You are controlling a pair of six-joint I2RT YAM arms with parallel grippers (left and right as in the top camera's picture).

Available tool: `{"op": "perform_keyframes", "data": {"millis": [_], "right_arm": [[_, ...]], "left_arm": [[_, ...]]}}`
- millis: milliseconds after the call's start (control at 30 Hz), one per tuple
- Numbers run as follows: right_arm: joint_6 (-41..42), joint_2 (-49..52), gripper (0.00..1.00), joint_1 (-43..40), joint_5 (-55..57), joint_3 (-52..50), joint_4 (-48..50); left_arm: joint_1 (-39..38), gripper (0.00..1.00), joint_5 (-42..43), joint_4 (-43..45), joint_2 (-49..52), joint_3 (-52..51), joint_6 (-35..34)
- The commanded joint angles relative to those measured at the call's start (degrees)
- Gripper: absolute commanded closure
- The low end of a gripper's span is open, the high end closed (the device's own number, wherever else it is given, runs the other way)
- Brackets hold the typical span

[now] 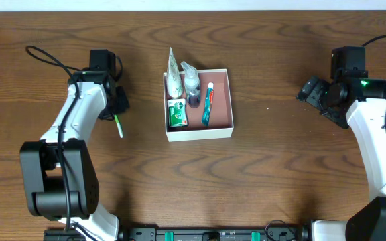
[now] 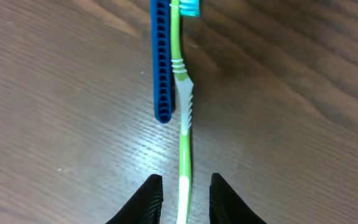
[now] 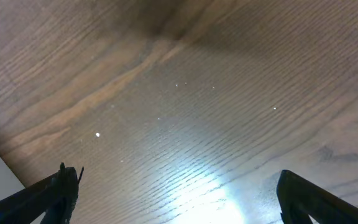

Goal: Pack container
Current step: 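Move the left gripper to the green toothbrush and grasp its handle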

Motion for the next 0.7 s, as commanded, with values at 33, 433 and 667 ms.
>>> {"op": "perform_keyframes", "data": {"millis": [33, 433, 667], "right_arm": [[0.72, 0.13, 0.01, -0.22, 0.31, 0.11, -0.09], [0.70, 0.13, 0.01, -0.22, 0.31, 0.11, -0.09], [0.72, 0.13, 0.01, -0.22, 0.31, 0.11, -0.09]], "left_arm": [[0.13, 0.74, 0.37, 1.36, 0.74, -3.06, 0.11], [0.70, 0.74, 0.90, 6.47, 0.74, -7.23, 0.09], [0.72, 0.73, 1.92, 11.61, 0.74, -10.75, 0.09]]}}
